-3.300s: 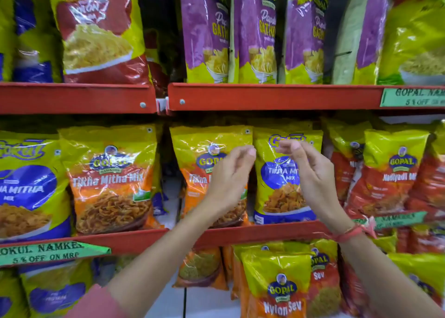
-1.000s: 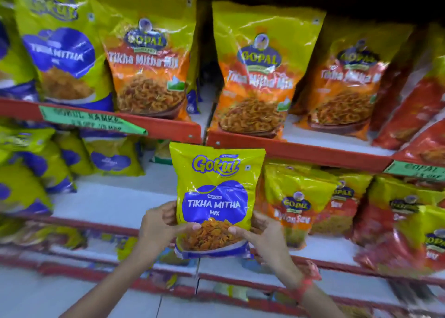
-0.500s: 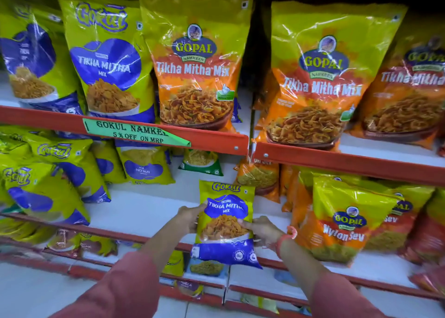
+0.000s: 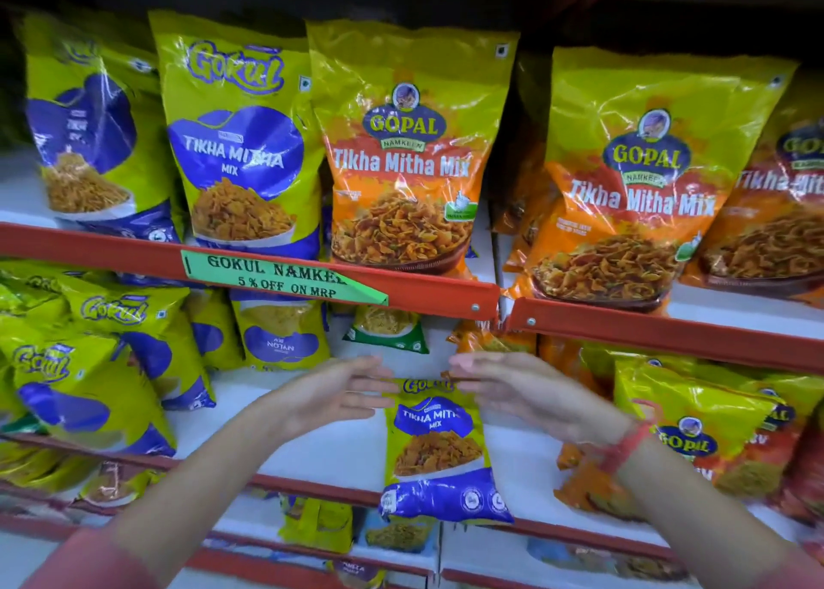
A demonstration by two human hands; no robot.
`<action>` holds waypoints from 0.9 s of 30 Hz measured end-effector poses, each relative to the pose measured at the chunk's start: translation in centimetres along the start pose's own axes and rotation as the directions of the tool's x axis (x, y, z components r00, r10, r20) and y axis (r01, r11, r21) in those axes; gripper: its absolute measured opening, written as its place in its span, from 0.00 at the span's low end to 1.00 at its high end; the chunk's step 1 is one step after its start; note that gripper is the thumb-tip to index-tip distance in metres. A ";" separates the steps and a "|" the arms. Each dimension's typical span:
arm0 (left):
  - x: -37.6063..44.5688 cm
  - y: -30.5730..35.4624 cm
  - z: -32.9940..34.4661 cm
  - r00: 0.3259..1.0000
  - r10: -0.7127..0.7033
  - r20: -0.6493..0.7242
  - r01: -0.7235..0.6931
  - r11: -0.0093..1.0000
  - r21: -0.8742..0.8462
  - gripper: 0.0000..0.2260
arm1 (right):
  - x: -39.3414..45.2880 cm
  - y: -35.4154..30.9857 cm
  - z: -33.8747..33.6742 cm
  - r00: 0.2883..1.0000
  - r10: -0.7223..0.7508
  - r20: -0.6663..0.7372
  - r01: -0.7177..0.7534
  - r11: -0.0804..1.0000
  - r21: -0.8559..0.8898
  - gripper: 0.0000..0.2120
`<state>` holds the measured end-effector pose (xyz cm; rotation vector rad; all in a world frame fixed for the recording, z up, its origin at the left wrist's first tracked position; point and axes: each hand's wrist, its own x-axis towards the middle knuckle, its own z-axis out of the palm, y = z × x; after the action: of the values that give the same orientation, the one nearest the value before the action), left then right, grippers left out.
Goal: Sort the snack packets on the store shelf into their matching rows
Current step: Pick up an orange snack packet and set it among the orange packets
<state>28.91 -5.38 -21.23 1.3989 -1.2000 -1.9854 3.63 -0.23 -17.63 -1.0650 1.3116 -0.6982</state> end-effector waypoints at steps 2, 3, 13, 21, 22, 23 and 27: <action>-2.6 3.3 -0.8 0.988 0.151 0.027 -0.151 0.989 -0.005 0.15 | -1.9 -3.8 0.3 0.987 -0.161 0.023 0.161 0.986 0.038 0.17; -3.8 5.0 -1.3 0.969 0.245 0.021 -0.245 0.969 -0.010 0.15 | -2.6 -5.7 0.4 0.967 -0.254 0.021 0.252 0.965 0.066 0.19; -5.5 14.1 -3.8 0.658 0.678 -0.327 -0.649 0.731 0.208 0.15 | 0.3 -13.2 0.3 0.715 -0.594 -0.368 0.560 0.802 -0.208 0.33; -1.6 13.8 -2.3 0.626 0.749 -0.217 -0.650 0.655 0.386 0.17 | 3.7 -12.5 2.0 0.748 -0.559 -0.357 0.542 0.826 -0.157 0.23; -1.5 13.7 -2.5 0.599 0.768 -0.227 -0.670 0.636 0.383 0.17 | 3.6 -12.1 2.1 0.733 -0.573 -0.367 0.561 0.814 -0.152 0.23; -1.4 13.5 -2.7 0.580 0.783 -0.227 -0.689 0.620 0.377 0.18 | 3.4 -11.8 2.1 0.719 -0.588 -0.372 0.579 0.802 -0.149 0.22; -2.1 13.0 -3.1 0.546 0.811 -0.212 -0.726 0.584 0.364 0.25 | 2.4 -11.0 2.0 0.678 -0.639 -0.364 0.623 0.762 -0.179 0.26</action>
<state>30.87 -11.95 -9.59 0.9659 -1.5441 -0.9275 7.71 -6.22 -8.75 -1.4870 1.2909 -1.4947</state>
